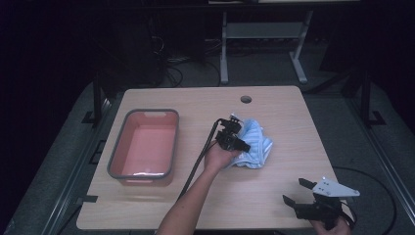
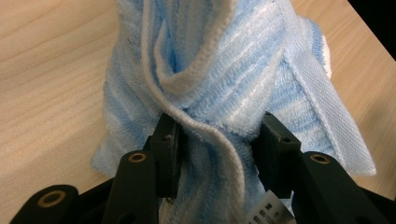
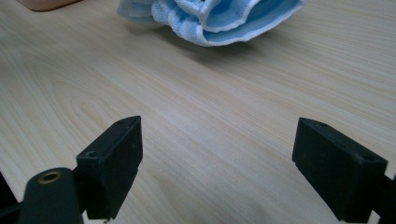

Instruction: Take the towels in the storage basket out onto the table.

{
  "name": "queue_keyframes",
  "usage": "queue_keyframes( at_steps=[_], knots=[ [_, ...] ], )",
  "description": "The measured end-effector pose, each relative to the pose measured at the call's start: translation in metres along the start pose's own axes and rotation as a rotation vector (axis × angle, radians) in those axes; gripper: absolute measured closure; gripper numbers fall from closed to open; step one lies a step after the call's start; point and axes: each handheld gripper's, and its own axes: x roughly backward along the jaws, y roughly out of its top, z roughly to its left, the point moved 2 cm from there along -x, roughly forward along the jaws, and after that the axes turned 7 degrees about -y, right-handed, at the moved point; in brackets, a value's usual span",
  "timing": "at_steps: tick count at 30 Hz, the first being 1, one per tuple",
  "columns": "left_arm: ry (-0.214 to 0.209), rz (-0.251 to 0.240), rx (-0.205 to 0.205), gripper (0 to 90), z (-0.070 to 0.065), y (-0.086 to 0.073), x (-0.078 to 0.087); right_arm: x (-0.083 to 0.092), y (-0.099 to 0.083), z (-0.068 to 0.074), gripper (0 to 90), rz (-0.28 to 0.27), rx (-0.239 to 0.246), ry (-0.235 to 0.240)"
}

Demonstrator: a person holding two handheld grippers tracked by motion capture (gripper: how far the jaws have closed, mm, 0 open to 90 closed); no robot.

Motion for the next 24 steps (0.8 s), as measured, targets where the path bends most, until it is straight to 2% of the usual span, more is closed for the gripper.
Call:
queue_keyframes(
  at_steps=[3, 5, 9, 15, 17, 21, 24],
  knots=[
    [0.016, 0.000, -0.002, 50.8, 0.000, -0.001, 0.000, 0.000, 0.000, 0.000, 15.5, 0.000, -0.002, -0.001],
    [0.007, -0.007, 0.009, 46.5, -0.001, -0.002, -0.001, 0.001, 0.000, 0.000, 15.6, 0.000, -0.004, -0.003],
    [0.000, -0.024, 0.019, 44.4, -0.003, -0.002, -0.001, 0.000, 0.000, 0.000, 15.6, 0.002, -0.003, -0.005],
    [0.001, -0.020, 0.008, 40.1, -0.004, -0.003, 0.002, 0.001, 0.000, 0.001, 15.5, 0.001, -0.002, -0.005],
    [-0.018, -0.026, 0.006, 38.0, -0.003, -0.004, 0.004, 0.001, 0.000, 0.001, 15.5, -0.001, 0.000, -0.006],
    [-0.027, -0.043, 0.010, 34.2, -0.002, -0.006, 0.007, 0.000, 0.000, 0.001, 15.5, 0.001, -0.001, -0.006],
    [-0.018, -0.054, 0.013, 31.8, -0.002, -0.008, 0.010, 0.000, 0.000, 0.000, 15.6, 0.002, -0.002, -0.006]
  ],
)
